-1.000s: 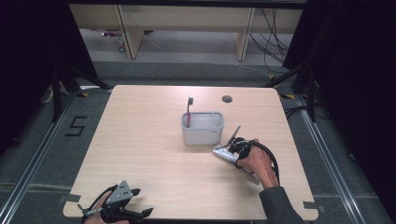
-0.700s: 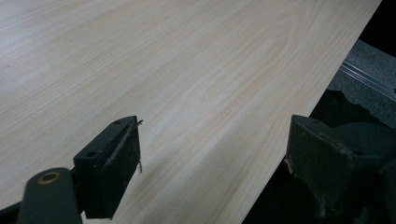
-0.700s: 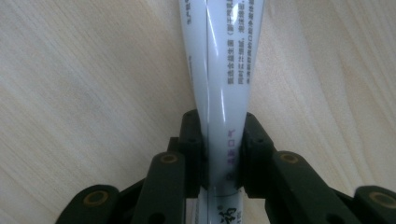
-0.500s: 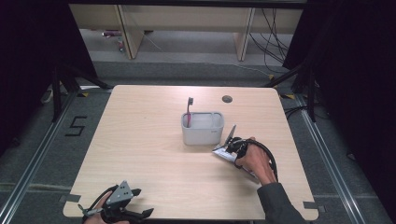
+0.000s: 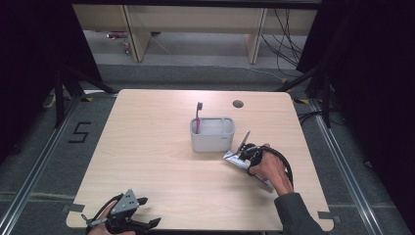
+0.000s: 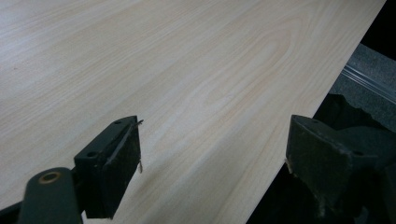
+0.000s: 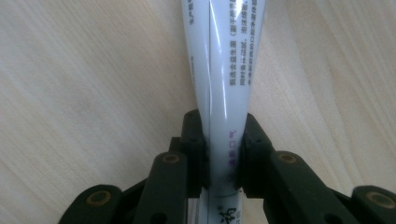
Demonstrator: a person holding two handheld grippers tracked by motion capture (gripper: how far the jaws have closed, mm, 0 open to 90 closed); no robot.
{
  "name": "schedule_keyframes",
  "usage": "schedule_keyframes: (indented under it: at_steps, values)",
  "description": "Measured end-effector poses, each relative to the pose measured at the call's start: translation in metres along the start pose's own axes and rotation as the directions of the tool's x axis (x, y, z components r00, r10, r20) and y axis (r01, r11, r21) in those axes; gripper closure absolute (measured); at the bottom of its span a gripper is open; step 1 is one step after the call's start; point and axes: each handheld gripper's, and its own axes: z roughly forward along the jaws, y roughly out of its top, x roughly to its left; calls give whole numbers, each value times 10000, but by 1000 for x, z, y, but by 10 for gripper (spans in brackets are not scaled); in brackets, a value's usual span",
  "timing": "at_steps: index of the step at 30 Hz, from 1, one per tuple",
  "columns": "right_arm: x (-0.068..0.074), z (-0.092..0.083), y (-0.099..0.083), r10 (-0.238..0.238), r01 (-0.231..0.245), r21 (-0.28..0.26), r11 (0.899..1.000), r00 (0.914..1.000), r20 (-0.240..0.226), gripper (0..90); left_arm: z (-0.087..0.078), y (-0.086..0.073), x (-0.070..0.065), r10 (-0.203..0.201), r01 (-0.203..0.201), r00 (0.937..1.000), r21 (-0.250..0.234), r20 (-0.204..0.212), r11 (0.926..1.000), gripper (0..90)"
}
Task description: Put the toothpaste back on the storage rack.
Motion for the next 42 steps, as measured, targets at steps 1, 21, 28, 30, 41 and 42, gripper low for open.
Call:
schedule_keyframes:
  at_steps: [1,21,28,30,41,42]
  values:
    - [0,-1,-2,39,-40,-200,9998,10000,-41,755,0,0,0,65,-65,10000,31,-12,10000,175]
    - [0,-38,-29,135,-46,-3145,9492,9996,260,756,0,0,0,-13,13,10000,1,14,10000,176]
    - [7,-45,-34,515,-551,-4035,9133,9985,-198,756,0,0,0,21,-21,10000,5,-8,10000,176]
    - [9,-47,-35,664,-678,-4252,9026,9976,-182,756,-1,0,0,35,-35,10000,8,-10,10000,176]
    - [9,-48,-42,728,-792,-5433,8358,9968,-334,756,-3,0,4,308,-303,9993,235,-194,9993,176]
    - [11,-47,-42,832,-904,-5475,8319,9958,-379,756,-1,0,2,15,-16,9999,-47,-125,10000,176]
